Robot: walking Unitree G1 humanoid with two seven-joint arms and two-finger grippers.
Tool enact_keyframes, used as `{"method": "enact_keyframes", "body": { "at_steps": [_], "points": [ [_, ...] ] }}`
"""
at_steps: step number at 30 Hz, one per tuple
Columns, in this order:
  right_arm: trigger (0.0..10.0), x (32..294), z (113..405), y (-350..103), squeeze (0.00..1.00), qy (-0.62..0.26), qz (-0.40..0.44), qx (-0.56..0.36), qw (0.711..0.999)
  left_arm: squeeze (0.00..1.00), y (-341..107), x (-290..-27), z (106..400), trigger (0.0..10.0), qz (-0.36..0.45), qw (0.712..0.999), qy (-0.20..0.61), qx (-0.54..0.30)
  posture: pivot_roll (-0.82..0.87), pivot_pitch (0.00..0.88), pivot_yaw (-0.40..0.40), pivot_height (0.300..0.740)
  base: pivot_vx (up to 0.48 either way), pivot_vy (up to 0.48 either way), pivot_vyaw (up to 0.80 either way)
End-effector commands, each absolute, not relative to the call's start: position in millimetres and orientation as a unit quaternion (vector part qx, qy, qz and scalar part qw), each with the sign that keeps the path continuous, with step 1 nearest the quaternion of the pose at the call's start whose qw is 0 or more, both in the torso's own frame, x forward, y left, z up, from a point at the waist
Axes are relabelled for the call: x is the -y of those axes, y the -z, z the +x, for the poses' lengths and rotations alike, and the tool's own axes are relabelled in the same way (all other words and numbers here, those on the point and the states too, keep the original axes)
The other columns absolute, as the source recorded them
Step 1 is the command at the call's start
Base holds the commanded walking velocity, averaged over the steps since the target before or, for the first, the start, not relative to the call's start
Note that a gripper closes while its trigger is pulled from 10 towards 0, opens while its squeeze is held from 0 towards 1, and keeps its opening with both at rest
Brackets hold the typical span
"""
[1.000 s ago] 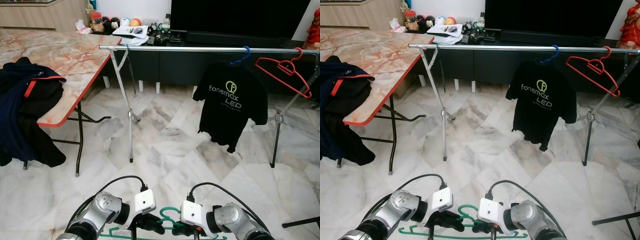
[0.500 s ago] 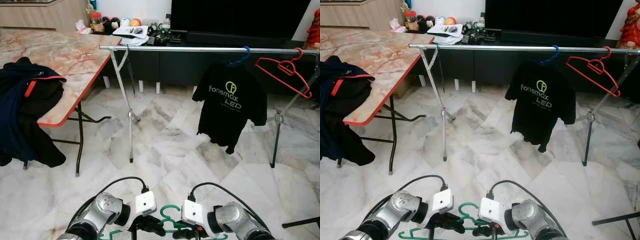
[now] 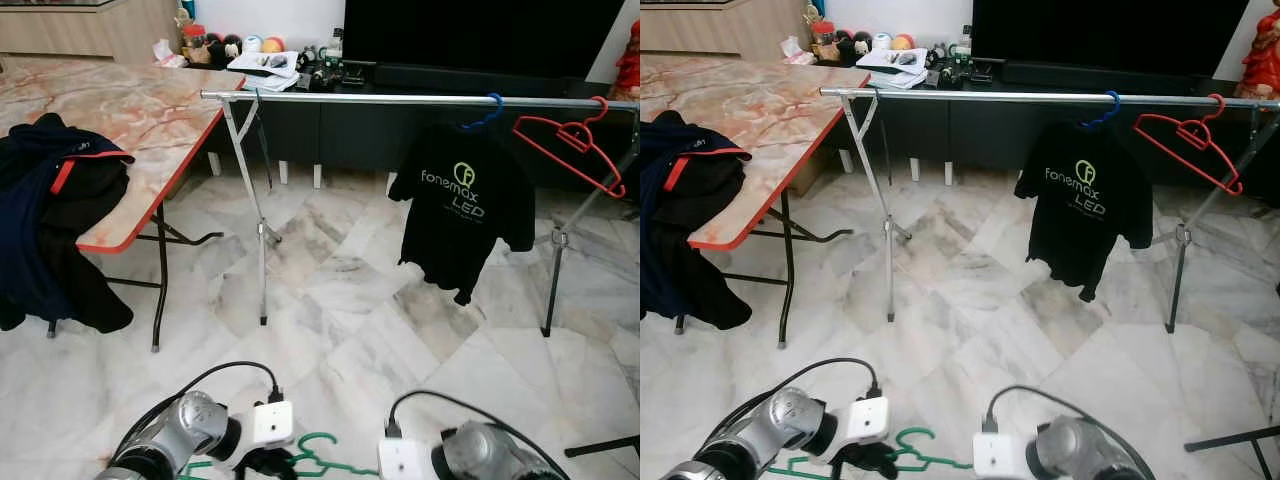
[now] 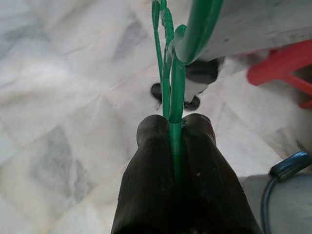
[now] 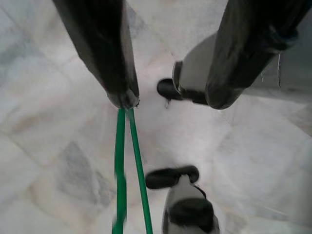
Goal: Hang hanger
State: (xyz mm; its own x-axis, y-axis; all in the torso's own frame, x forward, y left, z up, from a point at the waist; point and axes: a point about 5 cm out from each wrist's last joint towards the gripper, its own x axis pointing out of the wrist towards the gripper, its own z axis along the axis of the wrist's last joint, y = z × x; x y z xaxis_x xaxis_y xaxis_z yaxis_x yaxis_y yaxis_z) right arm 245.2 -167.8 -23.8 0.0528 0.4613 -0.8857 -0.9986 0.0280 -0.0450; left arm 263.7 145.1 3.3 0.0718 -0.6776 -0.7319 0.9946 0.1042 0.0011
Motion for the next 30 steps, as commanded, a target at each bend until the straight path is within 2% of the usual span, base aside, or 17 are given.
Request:
{"method": "enact_keyframes", "body": {
  "at_steps": [1, 4, 6, 7, 8, 9, 11, 12, 13, 14, 17, 18, 19, 22, 24, 27, 30],
  "points": [
    [10.0, 173, 244, 27, 0.0, -0.567, -0.39, -0.363, 0.629, 0.0, 3, -157, 259, 0.0, 0.271, 0.691, 0.594, -0.311, 0.02, 0.086, -0.006, 0.74, 0.0, 0.0, 0.0],
    [10.0, 179, 240, 31, 0.0, -0.556, -0.401, -0.369, 0.628, 0.0, 7, -172, 256, 0.0, 0.292, 0.695, 0.57, -0.328, 0.02, 0.089, -0.005, 0.74, 0.0, 0.0, 0.0],
    [10.0, 181, 238, 34, 0.0, -0.537, -0.391, -0.372, 0.648, 0.0, 10, -180, 254, 0.0, 0.265, 0.726, 0.539, -0.334, 0.03, 0.089, -0.001, 0.74, 0.0, 0.0, 0.0],
    [10.0, 181, 238, 35, 0.0, -0.511, -0.373, -0.368, 0.681, 0.0, 12, -189, 253, 0.0, 0.234, 0.767, 0.493, -0.338, 0.02, 0.089, 0.001, 0.74, 0.0, 0.0, 0.0],
    [10.0, 182, 239, 35, 0.0, -0.494, -0.362, -0.365, 0.701, 0.0, 14, -193, 253, 0.0, 0.223, 0.786, 0.467, -0.337, 0.02, 0.09, 0.001, 0.74, 0.0, 0.0, 0.0],
    [10.0, 184, 240, 36, 0.0, -0.455, -0.339, -0.367, 0.737, 0.0, 18, -203, 249, 0.0, 0.204, 0.821, 0.412, -0.339, 0.02, 0.092, 0.002, 0.74, 0.0, 0.0, 0.0],
    [10.0, 189, 236, 42, 0.0, -0.403, -0.325, -0.379, 0.767, 0.0, 31, -223, 238, 2.6, 0.186, 0.857, 0.304, -0.372, 0.03, 0.095, 0.004, 0.74, 0.0, 0.0, 0.0],
    [10.0, 189, 236, 42, 0.0, -0.403, -0.325, -0.379, 0.767, 0.0, 31, -223, 238, 2.6, 0.186, 0.857, 0.304, -0.372, 0.03, 0.095, 0.004, 0.74, 0.0, 0.0, 0.0],
    [10.0, 191, 234, 44, 0.0, -0.394, -0.327, -0.38, 0.77, 0.0, 35, -227, 233, 7.8, 0.184, 0.861, 0.284, -0.38, 0.03, 0.099, 0.003, 0.74, 0.0, 0.0, 0.0],
    [10.0, 192, 231, 46, 0.0, -0.384, -0.327, -0.383, 0.774, 0.0, 39, -230, 227, 10.0, 0.18, 0.863, 0.27, -0.387, 0.03, 0.1, 0.004, 0.74, 0.0, 0.0, 0.0],
    [10.0, 196, 220, 55, 0.0, -0.323, -0.276, -0.404, 0.81, 0.0, 57, -244, 197, 10.0, 0.157, 0.867, 0.187, -0.434, 0.02, 0.107, 0.005, 0.74, 0.0, 0.0, 0.0],
    [10.0, 198, 214, 60, 0.0, -0.278, -0.236, -0.417, 0.833, 0.0, 66, -249, 181, 10.0, 0.145, 0.864, 0.153, -0.458, 0.02, 0.111, 0.005, 0.74, 0.0, 0.0, 0.0],
    [10.0, 198, 214, 60, 0.0, -0.278, -0.236, -0.417, 0.833, 0.0, 66, -249, 181, 10.0, 0.145, 0.864, 0.153, -0.458, 0.02, 0.111, 0.005, 0.74, 0.0, 0.0, 0.0],
    [10.0, 206, 197, 72, 0.0, -0.131, -0.125, -0.448, 0.875, 0.0, 83, -250, 146, 10.0, 0.108, 0.858, 0.089, -0.495, 0.02, 0.123, 0.006, 0.74, 0.0, 0.0, 0.0],
    [10.0, 210, 175, 84, 0.0, -0.018, -0.043, -0.474, 0.879, 0.0, 92, -241, 129, 10.0, 0.07, 0.857, 0.058, -0.508, 0.03, 0.129, 0.009, 0.74, 0.0, 0.0, 0.0],
    [10.0, 209, 169, 87, 0.0, 0.007, -0.012, -0.479, 0.878, 0.0, 93, -239, 128, 10.0, 0.06, 0.861, 0.042, -0.503, 0.03, 0.129, 0.009, 0.74, 0.0, 0.0, 0.0],
    [10.0, 201, 156, 94, 0.0, 0.045, 0.031, -0.487, 0.872, 0.0, 93, -238, 130, 10.0, 0.015, 0.871, -0.009, -0.491, 0.02, 0.129, 0.014, 0.74, 0.0, 0.0, 0.0]
  ]
}}
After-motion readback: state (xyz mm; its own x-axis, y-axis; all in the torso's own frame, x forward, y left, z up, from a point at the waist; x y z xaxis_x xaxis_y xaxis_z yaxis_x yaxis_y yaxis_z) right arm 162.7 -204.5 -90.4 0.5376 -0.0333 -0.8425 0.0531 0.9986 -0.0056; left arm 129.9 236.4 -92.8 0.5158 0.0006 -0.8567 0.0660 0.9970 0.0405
